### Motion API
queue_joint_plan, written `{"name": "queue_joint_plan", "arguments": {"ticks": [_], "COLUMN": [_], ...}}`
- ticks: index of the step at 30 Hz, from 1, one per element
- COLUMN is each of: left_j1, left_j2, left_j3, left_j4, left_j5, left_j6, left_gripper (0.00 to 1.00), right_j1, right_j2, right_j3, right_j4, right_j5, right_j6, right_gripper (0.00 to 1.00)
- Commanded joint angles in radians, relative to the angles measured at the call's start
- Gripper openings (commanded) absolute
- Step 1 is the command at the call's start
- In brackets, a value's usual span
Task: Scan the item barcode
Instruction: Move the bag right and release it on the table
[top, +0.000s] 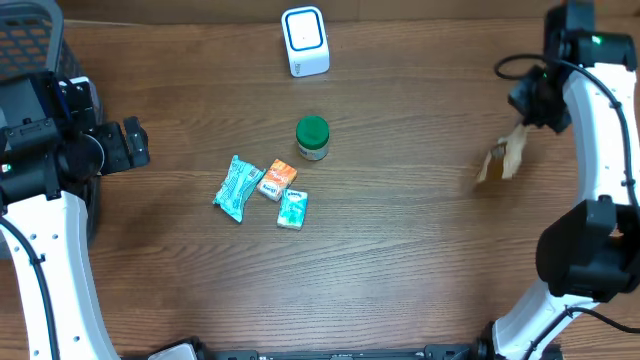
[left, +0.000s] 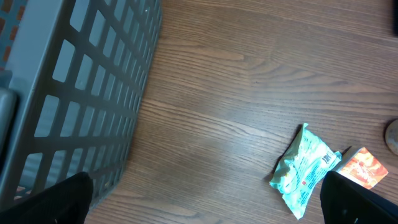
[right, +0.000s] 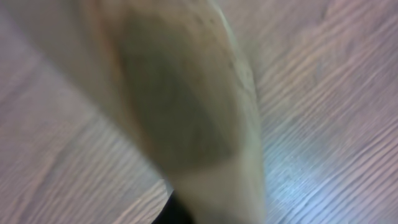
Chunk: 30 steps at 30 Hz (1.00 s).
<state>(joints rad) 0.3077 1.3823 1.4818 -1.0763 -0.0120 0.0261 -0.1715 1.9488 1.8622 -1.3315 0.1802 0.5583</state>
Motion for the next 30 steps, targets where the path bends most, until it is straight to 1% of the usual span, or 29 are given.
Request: {"name": "queue_joint_plan", "arguments": {"ticks": [1,4,5,6,7,8,9,10,11,15,21,27,30], "left_j1": [-0.004,-0.003,-0.003,-0.003,-0.003,-0.003,-0.003,-0.003,-0.003,-0.003,-0.003,-0.003,-0.003], "left_j2": [0.003,0.003,0.003,0.003,0.003,0.003,0.003,0.003,0.003,0.003,0.003,0.003,0.003], "left_j3": [0.006,0.006,0.006,0.006,0.006,0.006,0.006,0.006,0.006,0.006,0.006,0.006,0.006], "left_j4": [0.003,0.003,0.003,0.003,0.003,0.003,0.003,0.003,0.003,0.003,0.003,0.003,0.003], "left_j5": [0.009,0.008,0.008,0.008,0.008,0.008,0.008,0.008,0.009,0.008,0.008,0.008,0.008], "left_j6": [0.011,0.011,0.011,0.011,0.011,0.011,0.011,0.011,0.011,0.011,0.011,0.011,0.011], "left_gripper": [1.00,1.00,1.00,0.99,1.00,1.00,1.00,1.00,1.00,0.99,1.00,1.00,1.00], "right_j1": [-0.050,-0.083,-0.090,-0.094,-0.095,-0.095,-0.095,-0.095,-0.095,-0.095,-0.085,-0.046,-0.008], "right_j2": [-0.007,-0.007,-0.007,-0.007,-0.007,-0.007,-0.007,-0.007,-0.007,-0.010,-0.032,-0.069,-0.069], "right_j3": [-0.072,-0.117,-0.125,-0.129,-0.131,-0.131,-0.130,-0.129,-0.127,-0.106,-0.016,0.066,0.076], "right_j4": [0.021,0.022,0.021,0.018,0.016,0.014,0.012,0.008,0.003,-0.015,-0.060,-0.062,-0.060], "right_j5": [-0.043,-0.043,-0.043,-0.044,-0.044,-0.044,-0.044,-0.044,-0.044,-0.052,-0.066,-0.228,-0.294], "right_j6": [0.015,0.018,0.018,0.018,0.017,0.017,0.014,0.014,0.014,0.014,0.002,-0.124,-0.180], "right_gripper": [0.04,0.05,0.09,0.17,0.34,0.57,0.68,0.75,0.78,0.79,0.79,0.79,0.79]}}
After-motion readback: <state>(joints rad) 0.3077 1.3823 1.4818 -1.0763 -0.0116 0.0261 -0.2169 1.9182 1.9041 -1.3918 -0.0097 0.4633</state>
